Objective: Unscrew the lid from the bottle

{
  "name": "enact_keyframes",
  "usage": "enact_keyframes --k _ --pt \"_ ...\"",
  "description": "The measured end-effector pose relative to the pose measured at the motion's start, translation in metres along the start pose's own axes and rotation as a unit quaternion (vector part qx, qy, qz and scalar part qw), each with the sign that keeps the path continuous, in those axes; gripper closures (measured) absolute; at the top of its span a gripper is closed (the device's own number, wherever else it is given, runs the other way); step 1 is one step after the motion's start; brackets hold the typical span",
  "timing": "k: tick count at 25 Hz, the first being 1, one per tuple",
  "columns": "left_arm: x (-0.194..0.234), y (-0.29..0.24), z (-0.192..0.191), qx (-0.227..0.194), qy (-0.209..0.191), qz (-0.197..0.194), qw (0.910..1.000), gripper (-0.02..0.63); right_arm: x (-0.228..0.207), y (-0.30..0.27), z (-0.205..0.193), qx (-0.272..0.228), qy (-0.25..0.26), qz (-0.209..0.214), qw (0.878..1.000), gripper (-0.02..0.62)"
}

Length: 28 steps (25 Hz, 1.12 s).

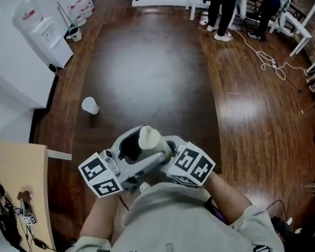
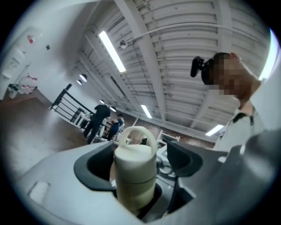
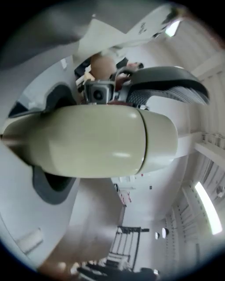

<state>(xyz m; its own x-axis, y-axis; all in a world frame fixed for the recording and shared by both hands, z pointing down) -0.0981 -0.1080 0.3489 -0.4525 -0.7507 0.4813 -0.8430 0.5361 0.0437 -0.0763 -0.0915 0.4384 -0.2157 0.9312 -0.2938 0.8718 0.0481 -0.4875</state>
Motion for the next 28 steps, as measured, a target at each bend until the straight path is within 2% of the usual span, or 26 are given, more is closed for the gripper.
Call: enact_keyframes --k 2,5,8,12,16,19,21,24,28 --pt "-0.012 0.007 0.006 0.015 -0.037 -0.069 0.9968 0.239 0.019 0.007 0.006 -0.053 -0.015 0.119 0.991 0.295" --pt "-0.023 0.011 0.015 0.038 -0.070 -0.144 0.9864 0.239 0.043 0.026 0.014 -0.085 -0.010 0.259 0.962 0.295" --pt "-0.029 0.012 0.020 0.050 -0.075 -0.188 0.9779 0.238 0.059 0.036 0.017 -0.078 0.007 0.337 0.938 0.293" --pt "-0.043 0.012 0.015 0.062 -0.078 -0.236 0.9665 0.232 0.079 0.037 0.013 -0.048 0.026 0.390 0.919 0.293" --pt "-0.047 0.007 0.012 0.070 -0.082 -0.248 0.9628 0.235 0.079 0.031 0.011 -0.027 0.033 0.382 0.923 0.293" --pt "-0.047 0.008 0.010 0.074 -0.085 -0.249 0.9619 0.306 0.072 0.027 0.011 -0.028 0.030 0.356 0.933 0.293" --pt "-0.045 0.007 0.010 0.072 -0.093 -0.239 0.9640 0.322 0.066 0.025 0.011 -0.028 0.033 0.332 0.942 0.293" --pt "-0.042 0.001 0.012 0.064 -0.115 -0.203 0.9702 0.322 0.052 0.023 0.012 -0.029 0.046 0.265 0.963 0.293" --pt "-0.032 -0.005 0.018 0.044 -0.120 -0.136 0.9824 0.322 0.024 0.017 0.021 -0.043 0.069 0.122 0.989 0.293"
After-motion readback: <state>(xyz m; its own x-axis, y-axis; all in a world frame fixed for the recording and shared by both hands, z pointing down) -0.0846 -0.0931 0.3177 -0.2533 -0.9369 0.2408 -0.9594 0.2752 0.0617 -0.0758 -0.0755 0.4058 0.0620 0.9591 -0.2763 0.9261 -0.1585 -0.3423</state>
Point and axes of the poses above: the fingertips, and each gripper's own axes: y backward along the fingers, x to its left, z out of its top, the point moved 3 cm from there along y, backward along the fingers, and after that the axes turned 11 degrees about z, right-handed, at the moved point
